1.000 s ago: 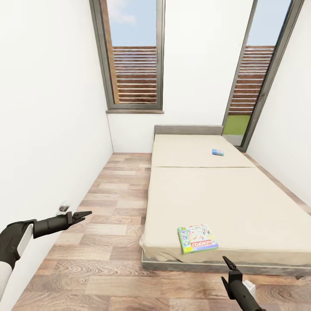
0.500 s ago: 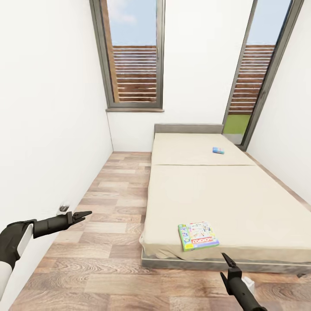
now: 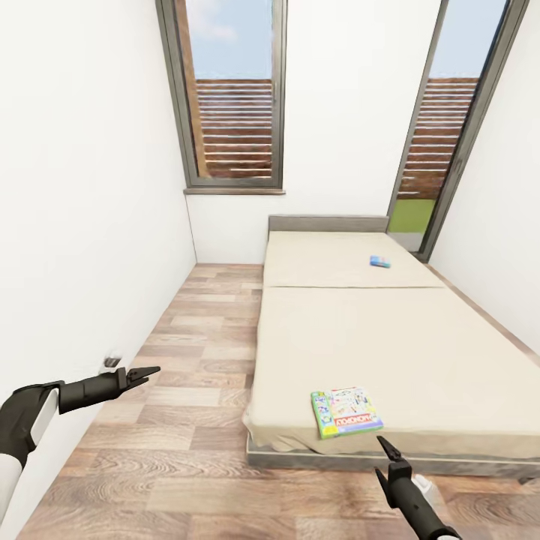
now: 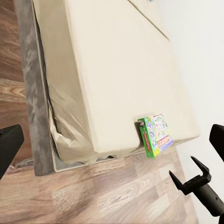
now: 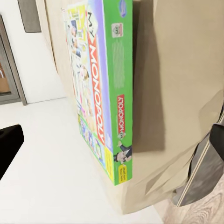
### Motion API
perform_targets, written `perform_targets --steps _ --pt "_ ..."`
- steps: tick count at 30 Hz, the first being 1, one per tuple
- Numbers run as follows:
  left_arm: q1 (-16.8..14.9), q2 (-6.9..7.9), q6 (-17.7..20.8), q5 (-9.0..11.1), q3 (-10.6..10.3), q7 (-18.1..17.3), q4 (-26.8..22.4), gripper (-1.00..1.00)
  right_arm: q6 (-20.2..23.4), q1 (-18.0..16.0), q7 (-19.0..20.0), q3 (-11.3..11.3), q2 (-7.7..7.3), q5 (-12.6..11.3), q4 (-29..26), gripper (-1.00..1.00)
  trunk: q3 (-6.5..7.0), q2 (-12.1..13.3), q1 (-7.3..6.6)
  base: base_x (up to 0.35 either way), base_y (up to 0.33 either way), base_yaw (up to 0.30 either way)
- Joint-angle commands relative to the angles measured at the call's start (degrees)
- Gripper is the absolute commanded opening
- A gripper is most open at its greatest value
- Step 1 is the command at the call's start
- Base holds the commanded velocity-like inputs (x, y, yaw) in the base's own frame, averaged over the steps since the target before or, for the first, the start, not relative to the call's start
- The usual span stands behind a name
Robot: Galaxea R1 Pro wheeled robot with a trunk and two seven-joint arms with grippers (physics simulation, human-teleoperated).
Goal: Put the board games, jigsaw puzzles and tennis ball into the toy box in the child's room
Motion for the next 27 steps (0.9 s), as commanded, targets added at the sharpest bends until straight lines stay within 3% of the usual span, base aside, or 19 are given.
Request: perform_targets --steps 1,27 --pt "0.0 0.01 0.4 0.2 0.0 -0.1 0.0 1.0 0.5 0.0 0.1 -0.2 0.02 -0.3 0.0 1.0 -0.05 0.0 0.01 0.144 0.076 0.0" --pt "0.0 -0.13 0.4 0.2 0.0 -0.2 0.0 1.0 0.4 0.0 -0.1 -0.1 0.09 -0.9 0.1 1.0 -0.05 0.0 0.01 0.074 0.017 0.0"
